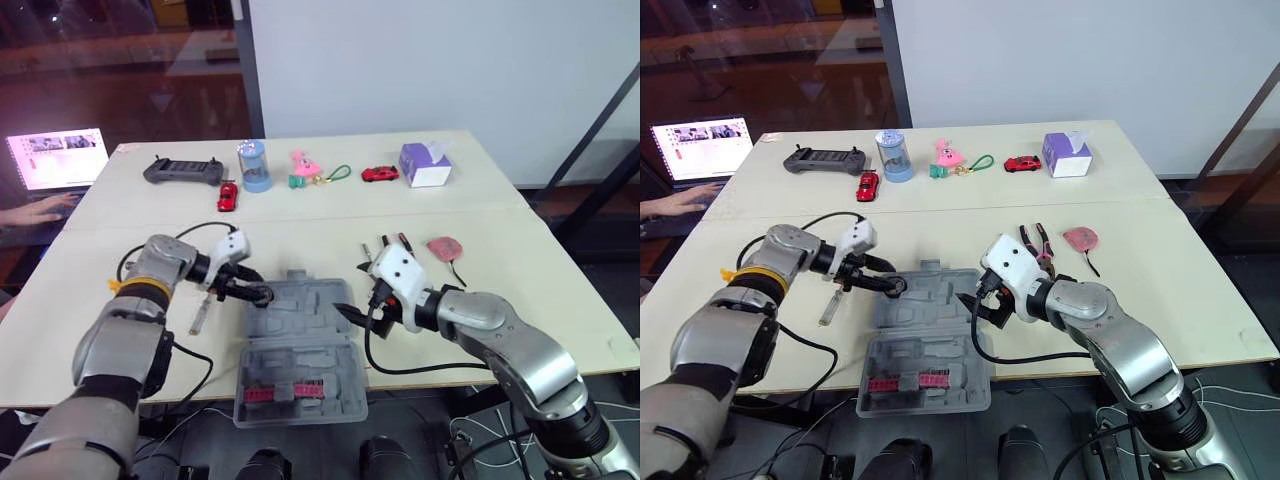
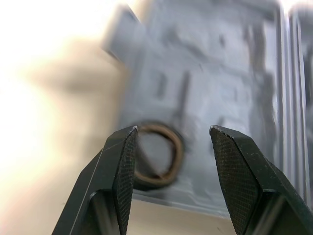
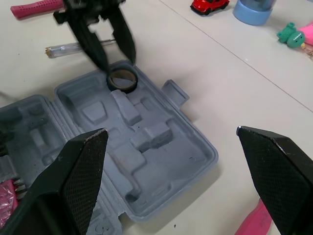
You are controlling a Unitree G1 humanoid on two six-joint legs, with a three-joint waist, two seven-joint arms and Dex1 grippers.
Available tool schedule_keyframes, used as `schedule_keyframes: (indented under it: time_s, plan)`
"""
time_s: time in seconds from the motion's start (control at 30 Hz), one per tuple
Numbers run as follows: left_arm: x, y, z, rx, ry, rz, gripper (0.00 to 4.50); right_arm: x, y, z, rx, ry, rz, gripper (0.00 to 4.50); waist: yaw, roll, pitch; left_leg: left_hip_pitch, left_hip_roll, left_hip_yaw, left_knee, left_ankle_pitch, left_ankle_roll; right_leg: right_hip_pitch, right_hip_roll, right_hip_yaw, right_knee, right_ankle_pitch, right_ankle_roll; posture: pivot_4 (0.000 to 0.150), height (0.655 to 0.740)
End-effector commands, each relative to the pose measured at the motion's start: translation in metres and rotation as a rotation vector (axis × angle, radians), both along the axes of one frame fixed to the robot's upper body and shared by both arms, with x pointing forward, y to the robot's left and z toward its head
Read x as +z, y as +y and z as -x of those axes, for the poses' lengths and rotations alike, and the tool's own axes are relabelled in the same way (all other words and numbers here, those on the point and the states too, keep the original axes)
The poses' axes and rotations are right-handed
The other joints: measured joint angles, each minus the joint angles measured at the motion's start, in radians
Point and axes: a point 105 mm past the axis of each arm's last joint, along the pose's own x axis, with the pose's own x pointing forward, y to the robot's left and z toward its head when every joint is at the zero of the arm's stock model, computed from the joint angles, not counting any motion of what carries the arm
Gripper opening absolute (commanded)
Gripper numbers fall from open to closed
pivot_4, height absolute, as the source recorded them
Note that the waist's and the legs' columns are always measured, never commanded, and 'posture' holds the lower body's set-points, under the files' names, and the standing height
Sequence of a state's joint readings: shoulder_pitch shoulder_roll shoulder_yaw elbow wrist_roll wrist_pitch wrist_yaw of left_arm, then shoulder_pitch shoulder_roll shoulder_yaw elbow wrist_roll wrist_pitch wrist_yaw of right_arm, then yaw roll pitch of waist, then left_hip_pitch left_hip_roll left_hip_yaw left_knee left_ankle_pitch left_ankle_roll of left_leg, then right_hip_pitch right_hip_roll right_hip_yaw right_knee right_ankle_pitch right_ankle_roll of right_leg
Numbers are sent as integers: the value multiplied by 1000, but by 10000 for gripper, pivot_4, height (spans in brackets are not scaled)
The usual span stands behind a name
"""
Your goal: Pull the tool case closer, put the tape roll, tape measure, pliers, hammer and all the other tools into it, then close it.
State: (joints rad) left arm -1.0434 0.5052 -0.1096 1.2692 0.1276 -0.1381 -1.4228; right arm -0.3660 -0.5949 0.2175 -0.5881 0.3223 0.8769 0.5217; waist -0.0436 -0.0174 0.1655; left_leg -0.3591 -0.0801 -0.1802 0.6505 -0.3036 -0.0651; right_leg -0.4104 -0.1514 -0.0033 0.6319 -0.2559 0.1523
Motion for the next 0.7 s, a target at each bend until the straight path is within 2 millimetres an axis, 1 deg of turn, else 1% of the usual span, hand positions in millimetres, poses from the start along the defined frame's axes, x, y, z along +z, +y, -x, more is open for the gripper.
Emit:
schedule_keyframes:
  time_s: [0.03, 0.13, 0.2, 0.3, 0.33, 0.47, 0.7]
  plan:
    - [14, 3, -6, 41, -56, 72, 24726, 16, 1, 1, 6, -65, -30, 45000, 0, 0, 0, 0, 0, 0, 0, 0, 0, 0, 0, 0, 0, 0, 0, 1500, 7400]
    - [7, 5, -5, 67, -69, 89, 24726, 15, 2, 1, 5, -64, -31, 45000, 0, 0, 0, 0, 0, 0, 0, 0, 0, 0, 0, 0, 0, 0, 0, 1500, 7400]
    - [5, 5, -5, 80, -70, 117, 24726, 15, 2, 1, 4, -64, -30, 45000, -1, 0, 0, 0, 0, 0, 0, 0, 0, 0, 0, 0, 0, 0, 0, 1500, 7400]
    - [2, 5, -4, 89, -80, 123, 16784, 15, 1, 1, 4, -63, -30, 45000, 0, 0, 0, 0, 0, 0, 0, 0, 0, 0, 0, 0, 0, 0, 0, 1500, 7400]
    - [0, 5, -4, 90, -93, 116, 13317, 15, 1, 1, 3, -62, -31, 45000, 0, 0, 0, 0, 0, 0, 0, 0, 0, 0, 0, 0, 0, 0, 0, 1500, 7400]
    - [-8, 5, -2, 85, -126, 96, 13317, 14, 0, 2, 0, -60, -29, 45000, 1, 0, 0, 0, 0, 0, 0, 0, 0, 0, 0, 0, 0, 0, 0, 1500, 7400]
    - [-23, 7, 3, 80, -116, 61, 13317, 14, 0, 1, -3, -60, -31, 45000, 1, 0, 0, 0, 0, 0, 0, 0, 0, 0, 0, 0, 0, 0, 0, 1500, 7400]
